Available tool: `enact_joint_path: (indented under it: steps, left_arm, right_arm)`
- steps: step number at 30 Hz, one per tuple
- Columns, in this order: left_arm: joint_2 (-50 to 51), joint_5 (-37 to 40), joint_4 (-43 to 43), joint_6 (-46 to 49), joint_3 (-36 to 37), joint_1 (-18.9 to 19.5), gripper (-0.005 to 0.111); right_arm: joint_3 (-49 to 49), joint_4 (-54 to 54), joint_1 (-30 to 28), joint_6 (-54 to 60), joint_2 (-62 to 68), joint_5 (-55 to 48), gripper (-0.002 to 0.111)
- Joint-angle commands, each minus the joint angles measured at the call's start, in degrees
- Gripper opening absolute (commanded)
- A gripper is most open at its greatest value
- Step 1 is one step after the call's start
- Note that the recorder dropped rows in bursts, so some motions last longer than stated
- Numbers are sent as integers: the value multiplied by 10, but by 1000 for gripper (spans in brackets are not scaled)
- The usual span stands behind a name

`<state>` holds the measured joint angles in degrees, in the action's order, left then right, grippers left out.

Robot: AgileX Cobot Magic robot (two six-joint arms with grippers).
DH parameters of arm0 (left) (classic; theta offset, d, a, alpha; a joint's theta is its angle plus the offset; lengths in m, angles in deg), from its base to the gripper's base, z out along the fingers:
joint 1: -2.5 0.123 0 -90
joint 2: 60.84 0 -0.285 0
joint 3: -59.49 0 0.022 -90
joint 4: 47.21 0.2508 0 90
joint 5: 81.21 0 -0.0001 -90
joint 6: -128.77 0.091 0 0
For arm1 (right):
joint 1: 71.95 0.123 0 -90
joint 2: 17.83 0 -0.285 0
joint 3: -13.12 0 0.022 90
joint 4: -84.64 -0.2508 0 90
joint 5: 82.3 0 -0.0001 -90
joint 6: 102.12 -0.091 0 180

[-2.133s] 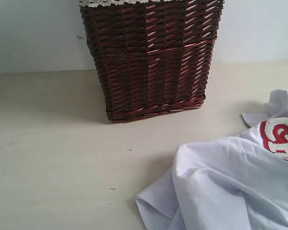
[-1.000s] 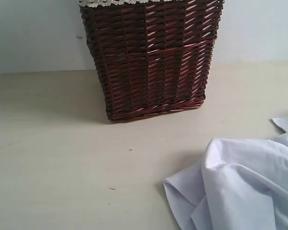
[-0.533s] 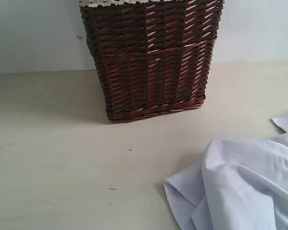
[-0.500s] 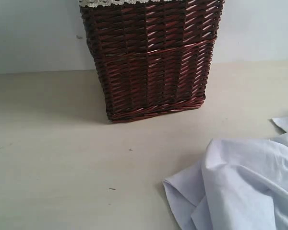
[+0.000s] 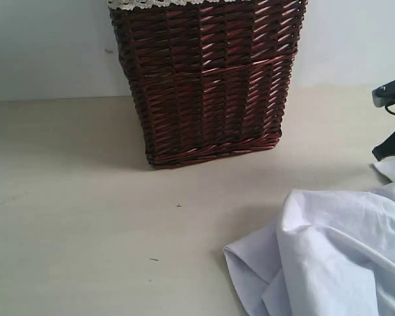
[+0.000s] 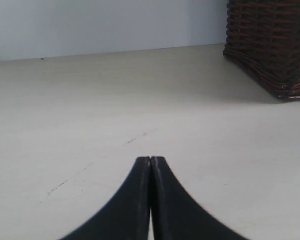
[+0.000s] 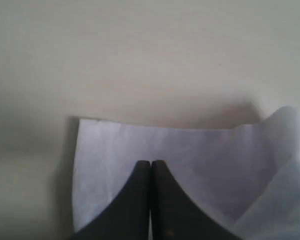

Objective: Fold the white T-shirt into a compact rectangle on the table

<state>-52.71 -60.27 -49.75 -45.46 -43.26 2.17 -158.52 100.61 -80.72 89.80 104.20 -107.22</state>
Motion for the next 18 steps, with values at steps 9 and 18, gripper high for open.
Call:
enact_joint_path:
  steps: [9,18]
  left_arm:
    - [-3,-4,0,0,0,-4,0]
    - [-3,-4,0,0,0,-4,0]
  right_arm:
    - [-7,-8,1,9,66,17,0]
    - [-8,-10,1,-16,115,180,0]
